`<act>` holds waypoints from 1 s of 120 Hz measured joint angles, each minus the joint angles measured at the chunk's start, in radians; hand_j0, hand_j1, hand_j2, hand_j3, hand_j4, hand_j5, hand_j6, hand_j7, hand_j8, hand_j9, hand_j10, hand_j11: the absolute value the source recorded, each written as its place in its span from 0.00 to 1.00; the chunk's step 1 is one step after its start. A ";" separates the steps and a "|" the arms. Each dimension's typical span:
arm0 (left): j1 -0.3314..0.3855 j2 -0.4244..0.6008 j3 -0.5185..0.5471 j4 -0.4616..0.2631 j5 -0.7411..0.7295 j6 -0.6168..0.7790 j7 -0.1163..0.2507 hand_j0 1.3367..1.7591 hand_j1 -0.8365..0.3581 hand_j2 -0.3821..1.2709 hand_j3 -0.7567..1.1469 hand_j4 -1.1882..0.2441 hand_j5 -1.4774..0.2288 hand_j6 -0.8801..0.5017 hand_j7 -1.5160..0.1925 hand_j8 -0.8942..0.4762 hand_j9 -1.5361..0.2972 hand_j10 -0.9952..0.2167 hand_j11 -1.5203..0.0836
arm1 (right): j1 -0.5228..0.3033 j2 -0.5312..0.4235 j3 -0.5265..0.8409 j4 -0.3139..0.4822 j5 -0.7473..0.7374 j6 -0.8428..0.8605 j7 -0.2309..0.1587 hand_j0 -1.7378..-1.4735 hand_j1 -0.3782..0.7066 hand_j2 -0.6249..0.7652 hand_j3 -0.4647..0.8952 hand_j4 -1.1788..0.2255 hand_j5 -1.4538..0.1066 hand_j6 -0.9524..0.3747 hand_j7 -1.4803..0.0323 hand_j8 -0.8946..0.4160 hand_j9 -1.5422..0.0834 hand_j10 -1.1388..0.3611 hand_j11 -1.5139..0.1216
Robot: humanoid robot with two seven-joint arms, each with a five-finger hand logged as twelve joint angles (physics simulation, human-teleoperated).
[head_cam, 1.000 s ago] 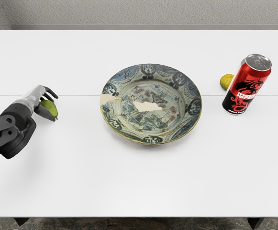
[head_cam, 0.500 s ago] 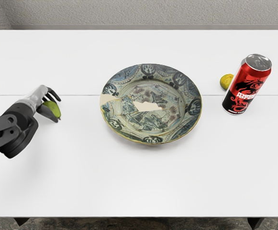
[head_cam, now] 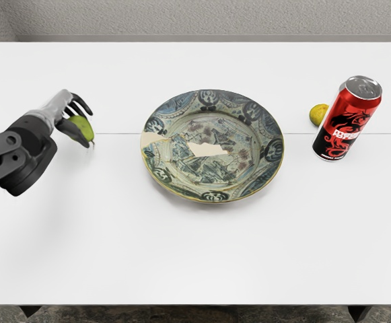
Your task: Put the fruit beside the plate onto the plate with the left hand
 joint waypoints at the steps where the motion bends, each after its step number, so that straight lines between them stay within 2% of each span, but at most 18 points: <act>1: -0.004 0.000 0.000 0.000 -0.001 -0.002 0.000 0.76 0.50 0.57 0.40 0.38 0.35 0.20 0.37 0.29 0.35 0.26 0.40 | 0.000 0.000 0.000 0.000 0.000 0.000 0.000 0.30 0.03 0.45 0.34 0.84 0.93 0.72 0.98 0.68 0.95 0.76 0.93; 36: -0.100 -0.043 -0.003 0.001 -0.032 -0.075 0.001 0.76 0.50 0.57 0.40 0.38 0.34 0.20 0.37 0.30 0.35 0.26 0.40 | 0.000 0.000 -0.001 0.000 0.000 0.000 0.000 0.30 0.03 0.45 0.34 0.84 0.93 0.72 0.98 0.68 0.95 0.76 0.93; 53: -0.122 -0.077 -0.016 0.000 -0.035 -0.103 0.001 0.76 0.50 0.57 0.40 0.37 0.34 0.21 0.36 0.30 0.35 0.26 0.40 | 0.000 0.000 -0.001 0.000 0.000 0.000 0.000 0.30 0.03 0.45 0.34 0.84 0.93 0.72 0.98 0.68 0.95 0.76 0.93; 88: -0.139 -0.176 -0.118 0.002 -0.039 -0.219 0.001 0.76 0.49 0.58 0.40 0.37 0.33 0.22 0.36 0.31 0.34 0.27 0.39 | 0.001 0.000 -0.001 0.000 0.000 0.000 0.000 0.30 0.03 0.45 0.34 0.84 0.93 0.72 0.98 0.68 0.95 0.76 0.93; 120: -0.221 -0.275 -0.155 0.006 -0.119 -0.298 0.001 0.75 0.46 0.61 0.40 0.37 0.32 0.23 0.35 0.33 0.33 0.29 0.38 | 0.001 0.000 -0.001 0.001 0.000 0.000 0.000 0.30 0.03 0.45 0.34 0.84 0.93 0.72 0.98 0.68 0.95 0.76 0.93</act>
